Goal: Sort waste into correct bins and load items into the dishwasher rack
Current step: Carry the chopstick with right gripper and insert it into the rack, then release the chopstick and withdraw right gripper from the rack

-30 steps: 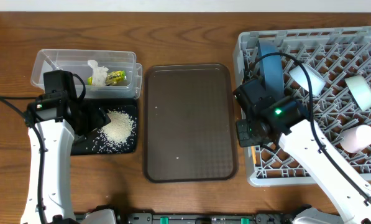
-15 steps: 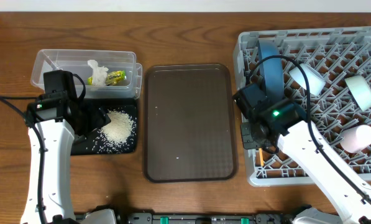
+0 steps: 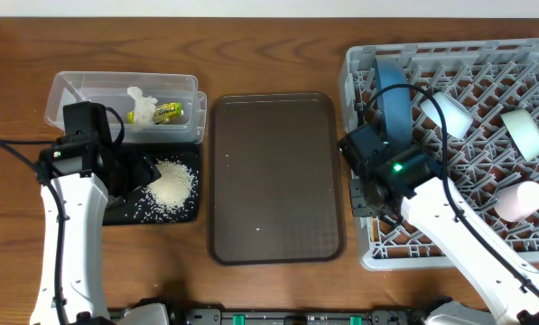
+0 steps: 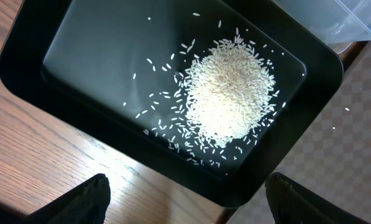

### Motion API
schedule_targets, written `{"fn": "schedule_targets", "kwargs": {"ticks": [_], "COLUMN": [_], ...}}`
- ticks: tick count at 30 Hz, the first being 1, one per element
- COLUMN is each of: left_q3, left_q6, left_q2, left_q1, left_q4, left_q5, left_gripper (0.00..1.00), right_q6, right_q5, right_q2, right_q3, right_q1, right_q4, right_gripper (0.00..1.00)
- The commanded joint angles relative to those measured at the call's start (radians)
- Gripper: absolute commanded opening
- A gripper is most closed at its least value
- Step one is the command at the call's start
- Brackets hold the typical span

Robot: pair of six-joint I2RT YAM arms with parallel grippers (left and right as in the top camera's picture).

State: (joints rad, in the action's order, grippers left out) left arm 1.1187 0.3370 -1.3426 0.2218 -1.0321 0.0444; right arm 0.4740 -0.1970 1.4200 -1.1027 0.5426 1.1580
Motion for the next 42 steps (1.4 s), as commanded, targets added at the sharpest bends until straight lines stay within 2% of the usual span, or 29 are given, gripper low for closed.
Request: {"fn": "schedule_targets", "kwargs": {"ticks": [1, 5, 10, 13, 14, 17, 19, 21, 25, 31, 38, 42], "left_q3": [-0.002, -0.002, -0.002, -0.002, -0.002, -0.002, -0.002, -0.002, -0.002, -0.002, -0.002, -0.002], "left_q6": [0.002, 0.002, 0.002, 0.002, 0.002, 0.002, 0.002, 0.002, 0.002, 0.002, 0.002, 0.006], "left_q2": [-0.002, -0.002, -0.002, -0.002, -0.002, -0.002, -0.002, -0.002, -0.002, -0.002, -0.002, -0.002], "left_q1": [0.004, 0.004, 0.004, 0.004, 0.004, 0.004, 0.004, 0.004, 0.004, 0.004, 0.004, 0.004], "left_q4": [-0.003, -0.003, -0.003, -0.003, -0.003, -0.003, -0.003, -0.003, -0.003, -0.003, -0.002, 0.003], "left_q5": [-0.019, -0.019, -0.019, -0.019, -0.019, -0.019, -0.019, -0.019, -0.019, -0.019, -0.019, 0.0], "left_gripper": [0.83, 0.82, 0.82, 0.83, 0.82, 0.82, 0.83, 0.82, 0.82, 0.83, 0.82, 0.83], "right_q6": [0.012, 0.024, 0.027, 0.027, 0.026, 0.026, 0.026, 0.026, 0.003, -0.109, -0.143, -0.214], "right_q5": [-0.016, 0.019, 0.165, 0.187, 0.185, 0.171, 0.171, 0.167, 0.173, 0.23, 0.251, 0.214], "right_q2": [0.001, -0.002, -0.033, -0.09, -0.112, -0.181, -0.219, -0.24, -0.251, -0.25, -0.25, -0.249], "right_q3": [0.005, 0.005, 0.005, 0.005, 0.005, 0.005, 0.005, 0.005, 0.005, 0.005, 0.005, 0.005], "right_q1": [-0.01, -0.007, -0.006, -0.007, -0.01, -0.04, -0.082, -0.135, -0.259, -0.416, -0.479, -0.481], "right_q4": [-0.007, -0.039, -0.125, -0.193, -0.216, -0.29, -0.329, -0.346, -0.338, -0.314, -0.287, -0.312], "right_gripper": [0.29, 0.28, 0.28, 0.31, 0.35, 0.57, 0.64, 0.68, 0.69, 0.69, 0.69, 0.67]}}
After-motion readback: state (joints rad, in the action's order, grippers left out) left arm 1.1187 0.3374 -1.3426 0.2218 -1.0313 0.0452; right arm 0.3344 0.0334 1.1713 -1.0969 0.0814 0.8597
